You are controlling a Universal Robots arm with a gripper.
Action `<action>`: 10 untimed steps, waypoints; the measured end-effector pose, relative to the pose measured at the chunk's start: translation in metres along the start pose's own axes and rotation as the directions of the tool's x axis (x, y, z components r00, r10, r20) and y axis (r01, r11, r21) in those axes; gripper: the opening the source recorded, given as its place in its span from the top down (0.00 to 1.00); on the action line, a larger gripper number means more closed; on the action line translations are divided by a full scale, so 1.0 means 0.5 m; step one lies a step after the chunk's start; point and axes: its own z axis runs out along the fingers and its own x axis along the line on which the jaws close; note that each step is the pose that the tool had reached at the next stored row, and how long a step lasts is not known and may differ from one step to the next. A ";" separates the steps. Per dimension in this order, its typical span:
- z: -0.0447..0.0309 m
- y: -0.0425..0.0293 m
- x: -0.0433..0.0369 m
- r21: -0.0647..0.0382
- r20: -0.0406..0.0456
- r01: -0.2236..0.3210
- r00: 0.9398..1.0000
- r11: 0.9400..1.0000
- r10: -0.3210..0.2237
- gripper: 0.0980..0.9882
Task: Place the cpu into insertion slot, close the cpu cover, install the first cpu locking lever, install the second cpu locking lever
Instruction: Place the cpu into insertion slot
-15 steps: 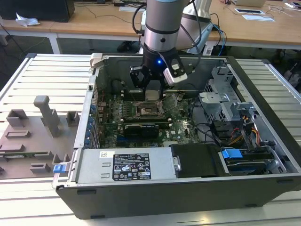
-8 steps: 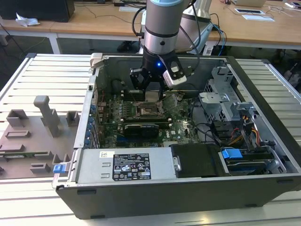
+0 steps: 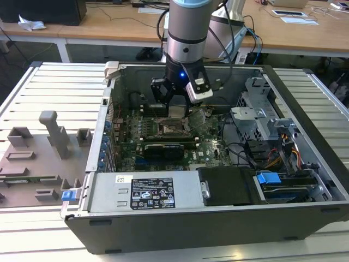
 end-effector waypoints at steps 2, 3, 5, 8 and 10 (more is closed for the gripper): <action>0.001 0.000 0.000 0.000 0.003 -0.031 1.000 1.000 0.031 0.50; 0.001 0.000 0.000 -0.001 0.005 -0.063 0.998 0.998 0.063 0.50; 0.002 0.000 0.000 -0.002 0.009 -0.120 0.993 0.993 0.120 0.50; 0.003 0.000 0.000 -0.004 0.015 -0.188 0.982 0.982 0.188 0.50; 0.004 0.000 0.000 -0.005 0.017 -0.217 0.976 0.976 0.217 0.50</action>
